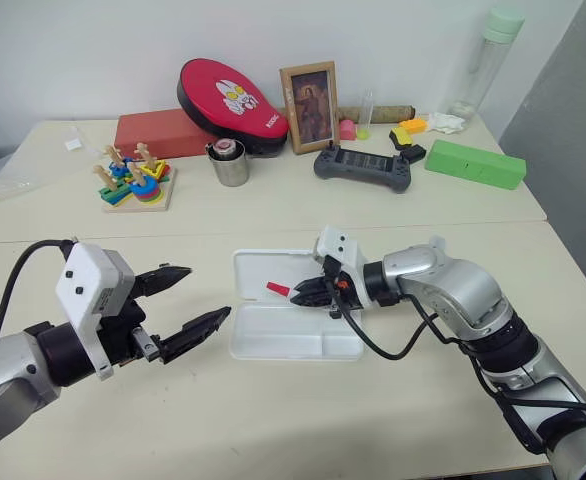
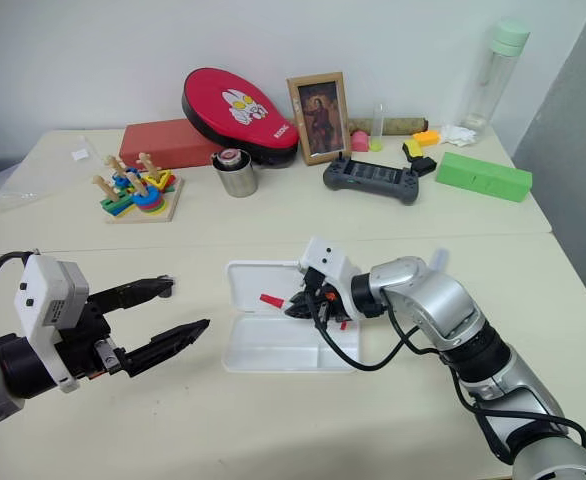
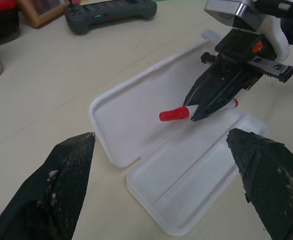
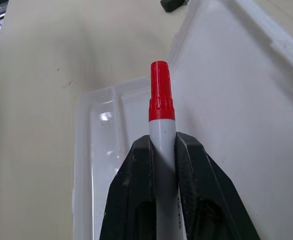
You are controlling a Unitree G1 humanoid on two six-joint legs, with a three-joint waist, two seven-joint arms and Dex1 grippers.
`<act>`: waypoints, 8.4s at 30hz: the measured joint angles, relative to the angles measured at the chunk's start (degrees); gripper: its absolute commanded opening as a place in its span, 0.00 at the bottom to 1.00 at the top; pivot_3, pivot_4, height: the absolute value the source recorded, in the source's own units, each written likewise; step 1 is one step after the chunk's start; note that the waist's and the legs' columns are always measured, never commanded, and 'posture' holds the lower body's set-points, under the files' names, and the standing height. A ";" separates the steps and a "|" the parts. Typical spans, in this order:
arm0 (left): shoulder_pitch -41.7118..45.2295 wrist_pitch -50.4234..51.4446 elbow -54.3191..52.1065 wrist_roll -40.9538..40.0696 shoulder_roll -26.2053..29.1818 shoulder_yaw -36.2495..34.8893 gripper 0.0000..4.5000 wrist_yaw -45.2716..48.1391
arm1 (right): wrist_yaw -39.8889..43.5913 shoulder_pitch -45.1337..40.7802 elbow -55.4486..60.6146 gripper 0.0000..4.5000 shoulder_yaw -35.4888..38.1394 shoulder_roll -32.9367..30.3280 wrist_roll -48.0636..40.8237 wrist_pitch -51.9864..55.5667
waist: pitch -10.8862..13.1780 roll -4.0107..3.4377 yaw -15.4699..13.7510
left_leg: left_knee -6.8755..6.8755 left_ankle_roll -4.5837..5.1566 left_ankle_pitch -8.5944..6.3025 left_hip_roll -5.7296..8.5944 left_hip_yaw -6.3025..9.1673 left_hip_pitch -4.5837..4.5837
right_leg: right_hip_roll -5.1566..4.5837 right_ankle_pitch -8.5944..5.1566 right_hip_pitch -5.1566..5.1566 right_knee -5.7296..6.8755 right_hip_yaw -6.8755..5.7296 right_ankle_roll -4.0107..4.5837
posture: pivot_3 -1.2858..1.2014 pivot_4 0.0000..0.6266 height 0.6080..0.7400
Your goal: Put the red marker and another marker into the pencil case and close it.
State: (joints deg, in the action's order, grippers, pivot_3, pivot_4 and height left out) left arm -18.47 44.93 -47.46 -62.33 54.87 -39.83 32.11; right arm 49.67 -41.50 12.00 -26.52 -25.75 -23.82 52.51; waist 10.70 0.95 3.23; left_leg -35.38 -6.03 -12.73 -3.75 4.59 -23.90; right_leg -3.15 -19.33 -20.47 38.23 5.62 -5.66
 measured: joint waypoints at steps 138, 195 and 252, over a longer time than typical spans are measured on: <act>12.29 1.04 -1.43 -6.67 9.85 1.23 1.00 6.18 | -23.77 3.96 -14.08 0.28 22.14 -9.46 9.14 12.02 | 0.01 0.06 -0.09 | 0.26 -0.18 0.50 0.01 -0.04 -0.05 | 0.03 -0.13 -0.49 0.77 0.07 0.22 | 0.52 0.24 1.00; 10.52 3.63 5.27 1.34 9.36 -5.11 1.00 14.93 | 6.81 -2.29 -1.63 0.28 -1.60 2.65 -6.06 -1.92 | 0.03 0.04 0.07 | 0.34 -0.23 0.53 -0.02 -0.03 -0.10 | 0.04 -0.13 -0.65 0.80 0.02 0.23 | 0.52 0.24 1.00; 13.58 6.01 5.26 1.44 9.44 -5.43 1.00 14.64 | 9.92 0.39 -7.19 0.99 -3.05 8.15 4.52 -6.99 | 0.02 0.04 0.11 | 0.34 -0.29 0.56 -0.03 -0.02 -0.09 | 0.05 -0.13 -0.64 0.83 0.01 0.23 | 0.52 0.24 1.00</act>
State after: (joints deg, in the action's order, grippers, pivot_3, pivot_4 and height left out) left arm -4.89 50.94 -42.20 -60.89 64.31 -45.27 46.76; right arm 59.59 -41.11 4.81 -29.57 -17.60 -19.30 45.52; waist 10.72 1.00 3.34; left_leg -35.04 -6.32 -12.17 -3.77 4.57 -23.99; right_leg -3.10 -19.46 -21.11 39.06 5.63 -5.43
